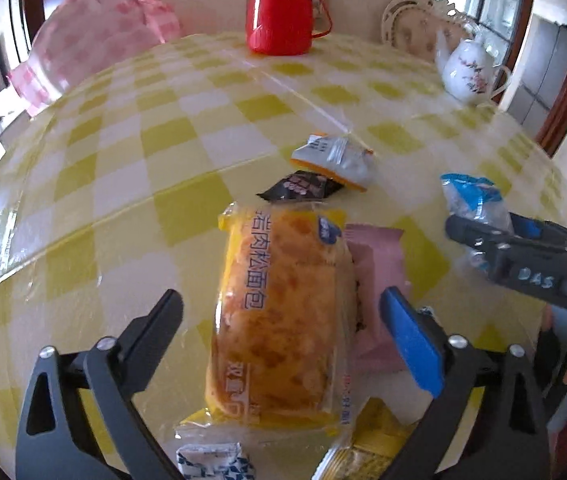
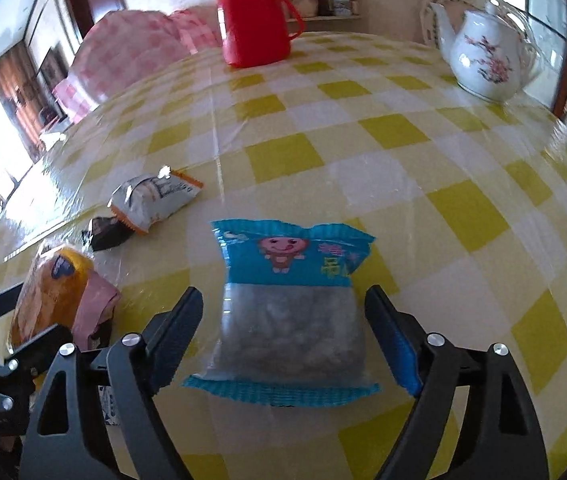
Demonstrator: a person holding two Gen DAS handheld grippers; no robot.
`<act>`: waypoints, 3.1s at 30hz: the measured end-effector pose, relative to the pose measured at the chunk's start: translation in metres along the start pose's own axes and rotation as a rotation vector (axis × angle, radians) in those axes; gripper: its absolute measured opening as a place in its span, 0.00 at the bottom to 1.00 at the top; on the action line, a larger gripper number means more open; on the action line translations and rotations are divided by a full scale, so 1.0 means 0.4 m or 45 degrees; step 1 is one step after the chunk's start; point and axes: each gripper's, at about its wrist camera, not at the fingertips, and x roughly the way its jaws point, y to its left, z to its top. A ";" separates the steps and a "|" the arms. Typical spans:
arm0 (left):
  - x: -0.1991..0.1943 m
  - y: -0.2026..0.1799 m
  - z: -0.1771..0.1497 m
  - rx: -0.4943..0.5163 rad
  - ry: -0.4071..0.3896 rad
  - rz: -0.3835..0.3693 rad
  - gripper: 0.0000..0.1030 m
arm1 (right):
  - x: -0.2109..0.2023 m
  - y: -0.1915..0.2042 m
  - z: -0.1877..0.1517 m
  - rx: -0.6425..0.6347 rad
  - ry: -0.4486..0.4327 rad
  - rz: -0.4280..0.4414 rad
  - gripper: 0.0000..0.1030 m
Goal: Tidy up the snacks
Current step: 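Lift the orange bread pack and blue candy bag off the table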
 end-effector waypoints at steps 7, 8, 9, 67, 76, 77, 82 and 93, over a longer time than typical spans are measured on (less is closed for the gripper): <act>0.011 0.045 -0.007 -0.047 0.031 0.003 0.83 | 0.000 -0.003 0.004 0.023 0.008 0.021 0.79; 0.012 0.038 -0.006 -0.031 0.030 0.029 0.79 | 0.001 0.002 0.003 0.012 0.009 0.012 0.79; 0.005 0.031 -0.011 -0.019 0.029 0.045 0.72 | 0.002 0.007 0.002 -0.002 0.009 0.004 0.79; -0.422 -0.269 -0.409 -0.037 -0.386 -0.137 0.47 | -0.467 -0.064 -0.470 0.093 -0.271 0.232 0.48; -0.500 -0.272 -0.505 -0.040 -0.370 -0.073 0.47 | -0.529 -0.027 -0.572 -0.002 -0.244 0.232 0.48; -0.509 -0.270 -0.514 -0.043 -0.368 -0.062 0.47 | -0.537 -0.021 -0.580 -0.011 -0.246 0.234 0.48; -0.579 -0.245 -0.573 -0.077 -0.385 -0.041 0.47 | -0.603 0.023 -0.618 -0.077 -0.287 0.242 0.48; -0.706 -0.132 -0.702 -0.159 -0.392 0.058 0.47 | -0.693 0.171 -0.672 -0.243 -0.307 0.330 0.48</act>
